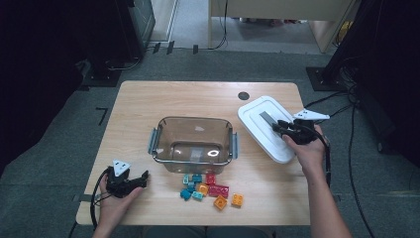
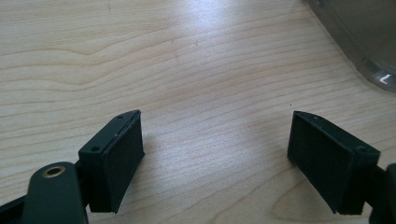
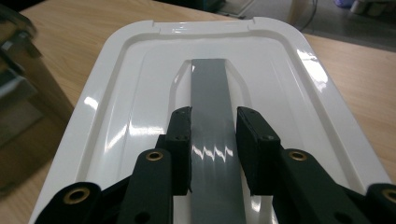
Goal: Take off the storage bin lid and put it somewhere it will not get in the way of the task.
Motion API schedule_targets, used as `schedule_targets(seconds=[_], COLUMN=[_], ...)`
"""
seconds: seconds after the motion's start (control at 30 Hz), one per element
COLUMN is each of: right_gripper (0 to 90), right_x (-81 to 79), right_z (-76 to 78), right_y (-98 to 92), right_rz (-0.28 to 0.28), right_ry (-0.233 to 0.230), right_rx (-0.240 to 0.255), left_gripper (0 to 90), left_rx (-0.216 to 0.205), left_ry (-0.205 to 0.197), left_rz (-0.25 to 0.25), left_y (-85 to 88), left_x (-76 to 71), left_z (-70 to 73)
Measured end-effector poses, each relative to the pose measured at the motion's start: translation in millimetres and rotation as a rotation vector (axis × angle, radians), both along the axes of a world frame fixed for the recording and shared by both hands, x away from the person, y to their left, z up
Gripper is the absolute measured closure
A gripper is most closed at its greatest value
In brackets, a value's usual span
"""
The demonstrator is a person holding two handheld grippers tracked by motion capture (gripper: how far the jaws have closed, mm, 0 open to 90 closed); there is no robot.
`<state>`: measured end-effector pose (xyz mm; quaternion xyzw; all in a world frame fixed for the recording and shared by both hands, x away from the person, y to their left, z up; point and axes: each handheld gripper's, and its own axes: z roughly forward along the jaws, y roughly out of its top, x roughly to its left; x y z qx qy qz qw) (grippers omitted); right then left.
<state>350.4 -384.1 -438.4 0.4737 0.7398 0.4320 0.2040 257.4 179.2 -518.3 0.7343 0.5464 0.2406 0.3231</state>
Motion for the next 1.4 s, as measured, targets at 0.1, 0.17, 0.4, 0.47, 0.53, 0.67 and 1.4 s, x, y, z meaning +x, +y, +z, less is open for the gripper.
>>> schedule_targets(seconds=[0.1,0.17,0.4,0.47,0.53,0.67,1.4], right_gripper=[68.3,68.3,68.3,68.3,68.3,68.3,32.8], right_x=[0.4,1.3,3.0,2.7,2.0,-0.3,-28.0], right_z=[-12.9,-21.6,-46.4,-51.1,-55.5,-61.8,-49.2], right_y=[-0.6,-1.6,-4.9,-7.0,-8.5,-10.2,-14.1], right_rz=[-0.039,-0.058,-0.102,-0.116,-0.126,-0.143,-0.204], right_ry=[0.017,0.028,0.066,0.073,0.081,0.086,0.057], right_rx=[-0.023,-0.029,-0.048,-0.044,-0.049,-0.066,-0.006], left_gripper=[18.3,18.3,18.3,18.3,18.3,18.4,18.4], left_rx=[0.0,0.0,0.0,0.0,0.0,0.0,0.001], left_ry=[0.0,0.0,0.0,0.0,0.0,0.0,0.0], left_rz=[0.0,0.0,0.0,-0.001,-0.002,-0.004,-0.011], left_y=[0.0,0.0,0.0,0.0,0.0,-0.1,-0.6], left_x=[0.0,0.0,0.0,0.0,0.0,0.0,-0.6], left_z=[0.0,0.0,0.0,0.0,0.0,0.0,0.1])
